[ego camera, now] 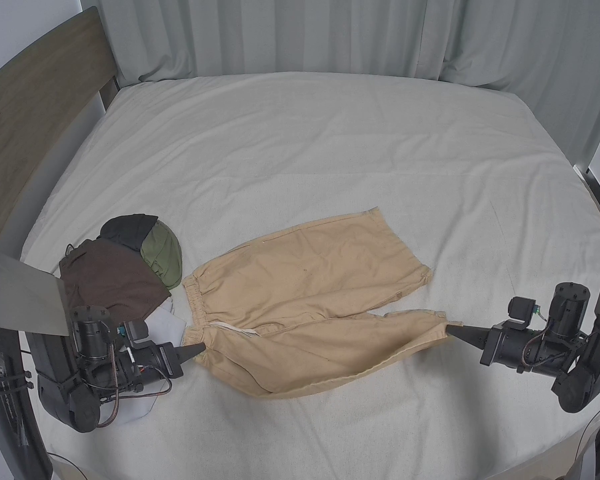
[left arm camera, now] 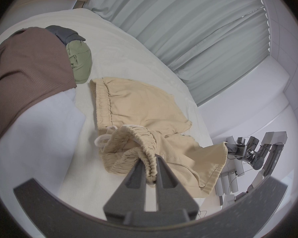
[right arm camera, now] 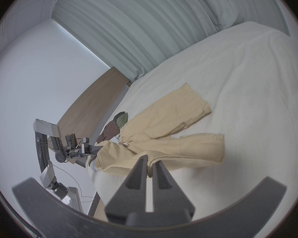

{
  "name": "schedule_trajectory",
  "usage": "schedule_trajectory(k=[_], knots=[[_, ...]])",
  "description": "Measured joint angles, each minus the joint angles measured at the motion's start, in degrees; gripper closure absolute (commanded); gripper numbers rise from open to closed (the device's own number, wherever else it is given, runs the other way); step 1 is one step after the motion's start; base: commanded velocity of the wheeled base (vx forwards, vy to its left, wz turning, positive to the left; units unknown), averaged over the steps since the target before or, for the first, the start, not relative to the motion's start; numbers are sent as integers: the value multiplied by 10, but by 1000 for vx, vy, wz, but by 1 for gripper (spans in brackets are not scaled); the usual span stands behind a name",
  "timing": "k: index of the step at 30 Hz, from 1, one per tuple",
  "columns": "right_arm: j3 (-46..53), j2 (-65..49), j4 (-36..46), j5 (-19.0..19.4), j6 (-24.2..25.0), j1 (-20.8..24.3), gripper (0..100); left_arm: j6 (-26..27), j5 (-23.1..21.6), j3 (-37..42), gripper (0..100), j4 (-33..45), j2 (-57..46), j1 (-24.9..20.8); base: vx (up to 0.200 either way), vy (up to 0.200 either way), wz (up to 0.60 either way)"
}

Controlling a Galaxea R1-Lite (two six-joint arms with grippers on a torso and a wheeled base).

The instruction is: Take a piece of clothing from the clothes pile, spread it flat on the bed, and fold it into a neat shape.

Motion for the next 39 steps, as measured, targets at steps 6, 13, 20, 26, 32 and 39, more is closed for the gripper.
schedule_trajectory(k=[6,13,20,26,32,39], knots=[[-9,-8,0,-7,1,0,100,-2,0,-7,100,0,-6,0,0,0,0],[-14,-13,0,-9,2,0,100,-2,1,-9,100,0,-12,1,0,0,0],[-22,-18,0,-9,2,3,100,-6,2,-12,100,0,-14,1,0,0,0],[-32,-19,1,-10,4,4,100,-7,6,-14,100,0,-17,1,0,0,0],[-46,-20,1,-10,6,4,100,-17,6,-17,100,0,-19,0,0,0,0],[-63,-20,0,-10,13,4,100,-31,16,-25,100,0,-20,1,0,0,0]])
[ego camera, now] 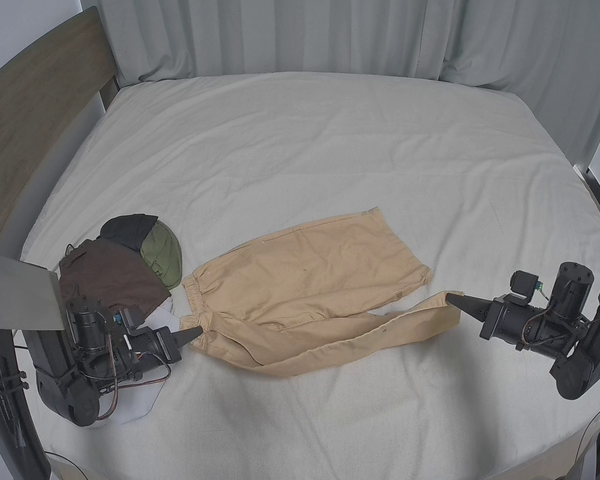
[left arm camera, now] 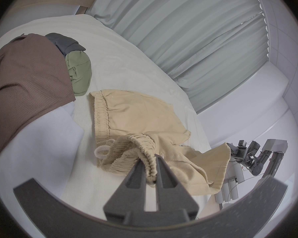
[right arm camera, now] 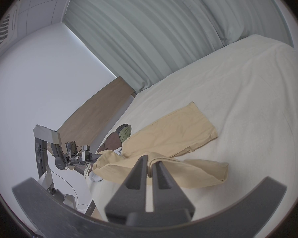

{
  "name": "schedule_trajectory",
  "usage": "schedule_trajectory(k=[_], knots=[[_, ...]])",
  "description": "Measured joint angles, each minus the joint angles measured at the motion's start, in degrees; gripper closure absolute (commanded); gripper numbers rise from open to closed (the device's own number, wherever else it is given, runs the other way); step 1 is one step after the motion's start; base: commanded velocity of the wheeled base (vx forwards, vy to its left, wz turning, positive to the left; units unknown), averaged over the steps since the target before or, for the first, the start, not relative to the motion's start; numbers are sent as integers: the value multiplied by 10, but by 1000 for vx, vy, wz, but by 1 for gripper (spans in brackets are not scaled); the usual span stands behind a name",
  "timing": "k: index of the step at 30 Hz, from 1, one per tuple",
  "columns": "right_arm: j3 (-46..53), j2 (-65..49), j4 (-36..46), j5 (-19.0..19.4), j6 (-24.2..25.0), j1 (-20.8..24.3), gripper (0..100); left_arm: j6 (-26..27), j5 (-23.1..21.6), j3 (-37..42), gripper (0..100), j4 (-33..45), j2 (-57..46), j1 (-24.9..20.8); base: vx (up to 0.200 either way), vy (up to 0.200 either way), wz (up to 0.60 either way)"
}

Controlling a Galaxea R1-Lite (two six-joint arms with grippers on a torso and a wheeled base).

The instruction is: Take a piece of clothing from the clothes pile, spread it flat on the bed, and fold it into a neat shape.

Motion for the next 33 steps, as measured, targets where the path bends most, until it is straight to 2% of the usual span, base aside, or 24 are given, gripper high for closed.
schedule_trajectory(k=[9,23,33], knots=[[-32,0,0,1,1,0,100,-14,13,-17,100,0,-1,0,0,0,0],[-84,1,0,4,6,-2,100,-34,60,-57,100,0,-3,0,0,0,0],[-131,8,2,4,11,0,100,-48,74,-76,100,0,-4,2,0,0,0]])
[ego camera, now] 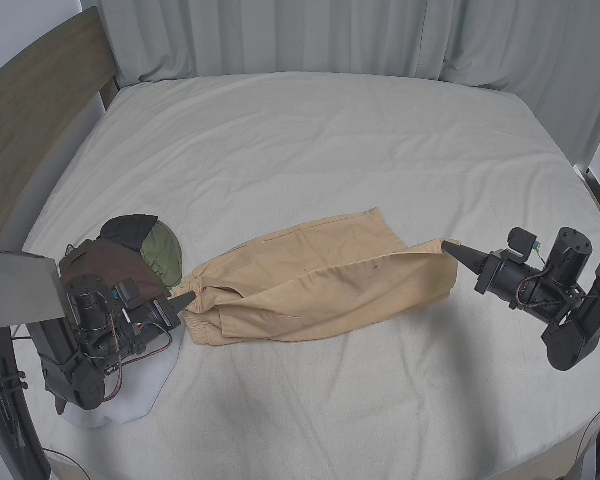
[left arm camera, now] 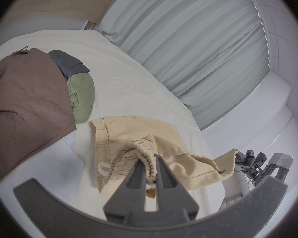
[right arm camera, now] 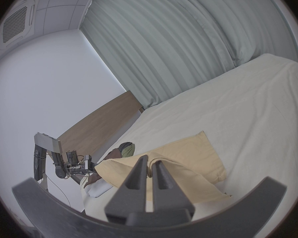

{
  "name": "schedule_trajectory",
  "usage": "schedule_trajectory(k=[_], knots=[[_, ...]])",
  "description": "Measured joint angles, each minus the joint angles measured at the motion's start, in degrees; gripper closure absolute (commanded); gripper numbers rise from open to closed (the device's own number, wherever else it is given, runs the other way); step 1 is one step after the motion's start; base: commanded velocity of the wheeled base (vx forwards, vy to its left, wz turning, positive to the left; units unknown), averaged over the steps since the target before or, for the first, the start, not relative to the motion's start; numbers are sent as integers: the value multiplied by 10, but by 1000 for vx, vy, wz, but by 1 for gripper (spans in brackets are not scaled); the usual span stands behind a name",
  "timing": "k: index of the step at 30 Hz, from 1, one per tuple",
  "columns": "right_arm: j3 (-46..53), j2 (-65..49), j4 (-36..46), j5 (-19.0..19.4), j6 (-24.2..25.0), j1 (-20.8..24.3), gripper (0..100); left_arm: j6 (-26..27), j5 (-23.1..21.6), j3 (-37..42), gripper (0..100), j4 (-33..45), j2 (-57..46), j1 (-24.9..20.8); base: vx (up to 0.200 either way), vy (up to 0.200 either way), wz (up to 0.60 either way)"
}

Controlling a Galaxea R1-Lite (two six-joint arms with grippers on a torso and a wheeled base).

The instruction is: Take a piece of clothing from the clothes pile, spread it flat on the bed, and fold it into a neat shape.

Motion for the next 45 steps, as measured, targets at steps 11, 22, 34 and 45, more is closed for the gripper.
schedule_trajectory(k=[11,22,34,45], knots=[[-58,28,0,2,2,1,100,-16,19,-26,100,0,0,4,0,0,0],[-117,44,16,1,25,4,100,-23,36,-51,100,0,2,7,0,0,0],[-179,72,44,1,27,4,100,-36,49,-69,100,0,10,4,0,0,0],[-242,117,62,0,27,6,100,-42,60,-84,100,0,30,5,0,0,0]])
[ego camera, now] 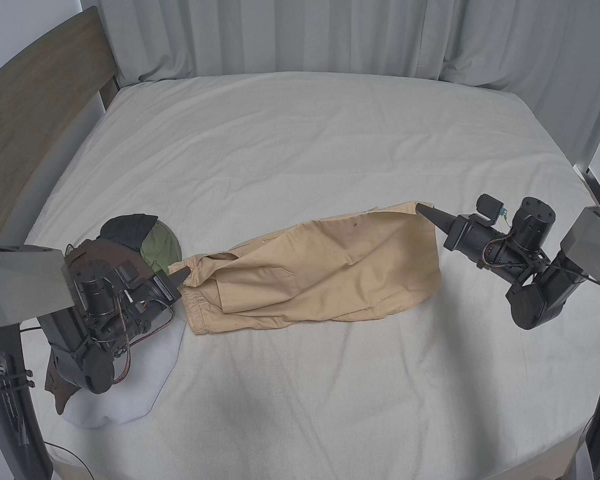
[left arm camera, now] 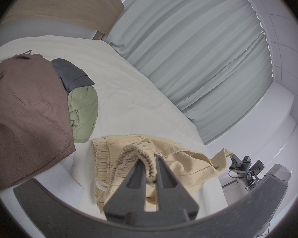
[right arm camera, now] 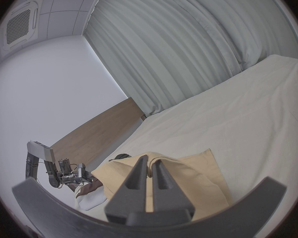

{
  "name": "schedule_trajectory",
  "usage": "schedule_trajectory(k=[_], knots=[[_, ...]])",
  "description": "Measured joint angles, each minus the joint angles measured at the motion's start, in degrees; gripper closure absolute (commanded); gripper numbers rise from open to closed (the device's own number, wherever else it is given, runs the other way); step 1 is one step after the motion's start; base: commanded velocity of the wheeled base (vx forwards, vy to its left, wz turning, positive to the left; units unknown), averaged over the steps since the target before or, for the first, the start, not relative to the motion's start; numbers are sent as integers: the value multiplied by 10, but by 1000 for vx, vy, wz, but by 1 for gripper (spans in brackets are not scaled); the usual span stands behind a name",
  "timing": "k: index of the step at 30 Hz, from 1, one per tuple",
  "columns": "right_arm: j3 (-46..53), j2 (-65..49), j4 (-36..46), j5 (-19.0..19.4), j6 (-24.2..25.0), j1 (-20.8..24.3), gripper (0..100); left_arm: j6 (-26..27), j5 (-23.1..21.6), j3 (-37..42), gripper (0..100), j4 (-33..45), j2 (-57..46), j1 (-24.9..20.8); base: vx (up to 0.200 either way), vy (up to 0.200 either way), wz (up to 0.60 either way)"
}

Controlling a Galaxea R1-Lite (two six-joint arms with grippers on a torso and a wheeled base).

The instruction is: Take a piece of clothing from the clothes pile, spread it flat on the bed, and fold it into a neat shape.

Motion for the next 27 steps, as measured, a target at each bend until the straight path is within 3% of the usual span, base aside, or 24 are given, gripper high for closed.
schedule_trajectory(k=[27], knots=[[-78,81,10,-5,3,0,100,-1,15,-35,100,0,52,1,0,0,0]])
